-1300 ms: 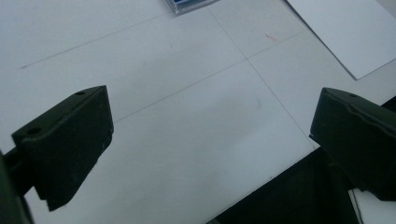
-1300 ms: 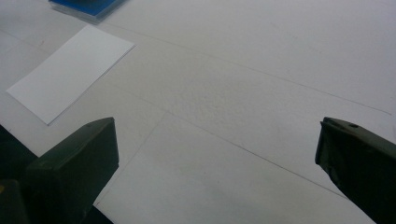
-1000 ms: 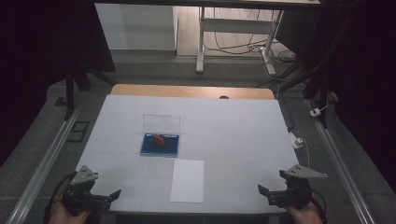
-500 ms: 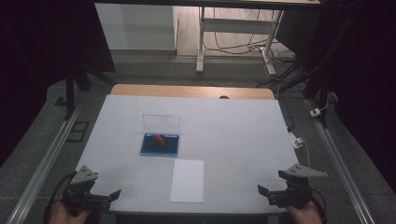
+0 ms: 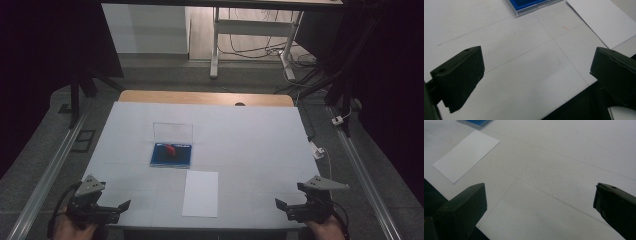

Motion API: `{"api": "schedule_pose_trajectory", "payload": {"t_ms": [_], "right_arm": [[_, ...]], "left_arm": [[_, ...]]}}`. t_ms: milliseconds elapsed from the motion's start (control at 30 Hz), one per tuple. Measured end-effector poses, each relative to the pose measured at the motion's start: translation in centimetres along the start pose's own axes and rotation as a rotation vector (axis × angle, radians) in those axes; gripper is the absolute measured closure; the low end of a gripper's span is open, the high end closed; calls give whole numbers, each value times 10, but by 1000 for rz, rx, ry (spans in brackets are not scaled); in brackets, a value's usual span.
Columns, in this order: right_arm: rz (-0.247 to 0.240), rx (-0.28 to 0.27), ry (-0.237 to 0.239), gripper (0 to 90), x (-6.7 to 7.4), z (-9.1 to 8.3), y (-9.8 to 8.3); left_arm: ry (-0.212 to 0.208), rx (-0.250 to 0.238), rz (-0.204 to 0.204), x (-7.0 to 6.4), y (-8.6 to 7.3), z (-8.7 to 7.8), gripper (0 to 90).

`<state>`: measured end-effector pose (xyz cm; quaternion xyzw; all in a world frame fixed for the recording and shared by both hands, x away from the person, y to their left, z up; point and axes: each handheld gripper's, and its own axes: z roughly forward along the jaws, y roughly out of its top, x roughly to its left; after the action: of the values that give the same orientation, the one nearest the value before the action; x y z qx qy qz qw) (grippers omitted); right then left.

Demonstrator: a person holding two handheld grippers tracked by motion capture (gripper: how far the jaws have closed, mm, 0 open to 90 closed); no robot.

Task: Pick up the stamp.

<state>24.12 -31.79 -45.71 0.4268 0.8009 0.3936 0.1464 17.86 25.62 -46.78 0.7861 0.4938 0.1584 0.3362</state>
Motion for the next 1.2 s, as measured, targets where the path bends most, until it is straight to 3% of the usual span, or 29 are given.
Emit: {"api": "schedule_pose_trajectory", "payload": {"t_ms": [500,833,1200], "right_arm": [[-5,0,1,0,0,0,0],[-9,1,-7,1,1,0,0],[-9,-9,-5,0,1,-1,0]], "left_arm": [[-81,-40,46,2,10,11,0],[-94,-67,102,0,23,25,1],[-135,-44,76,4,36,43,7]]}}
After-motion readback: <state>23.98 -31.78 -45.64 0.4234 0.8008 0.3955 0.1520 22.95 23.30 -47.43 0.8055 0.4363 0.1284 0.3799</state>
